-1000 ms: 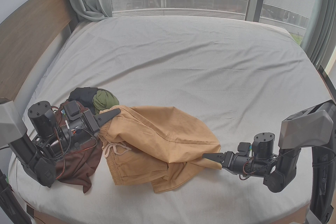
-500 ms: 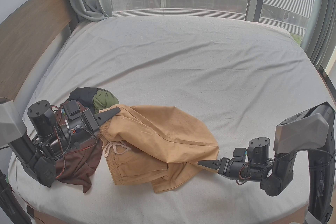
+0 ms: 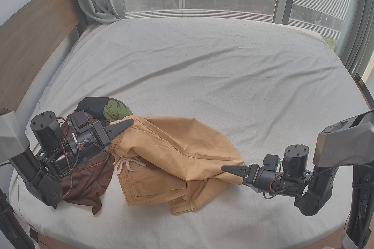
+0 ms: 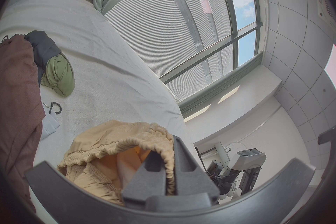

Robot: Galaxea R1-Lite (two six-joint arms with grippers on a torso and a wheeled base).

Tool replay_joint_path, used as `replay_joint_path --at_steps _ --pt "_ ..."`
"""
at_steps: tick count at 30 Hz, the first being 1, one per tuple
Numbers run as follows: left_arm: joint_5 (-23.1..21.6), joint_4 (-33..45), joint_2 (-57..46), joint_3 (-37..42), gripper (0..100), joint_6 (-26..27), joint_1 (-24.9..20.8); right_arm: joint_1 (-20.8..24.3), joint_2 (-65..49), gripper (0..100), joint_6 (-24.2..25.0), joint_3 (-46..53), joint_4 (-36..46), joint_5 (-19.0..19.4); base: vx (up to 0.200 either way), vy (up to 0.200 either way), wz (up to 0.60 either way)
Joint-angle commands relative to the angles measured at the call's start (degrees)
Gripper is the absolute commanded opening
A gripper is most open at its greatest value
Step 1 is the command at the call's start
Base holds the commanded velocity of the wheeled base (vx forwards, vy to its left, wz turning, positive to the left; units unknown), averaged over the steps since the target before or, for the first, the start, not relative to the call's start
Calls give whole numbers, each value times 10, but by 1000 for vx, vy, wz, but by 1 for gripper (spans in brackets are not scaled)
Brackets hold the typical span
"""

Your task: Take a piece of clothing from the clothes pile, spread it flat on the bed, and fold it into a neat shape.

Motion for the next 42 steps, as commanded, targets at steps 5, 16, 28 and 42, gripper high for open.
replay_joint_path --at_steps 5,16,28,42 --pt "0 -1 -1 0 0 0 0 -55 41 100 -2 -44 3 -2 0 0 0" --pt "0 -1 -1 0 0 0 0 -60 85 100 -2 -68 3 -2 0 0 0" --pt "0 -1 -1 0 0 0 -2 -63 107 100 -3 -102 2 -20 0 0 0" --pt "0 0 9 -1 0 0 1 -74 97 0 -31 -93 -5 -27 0 0 0"
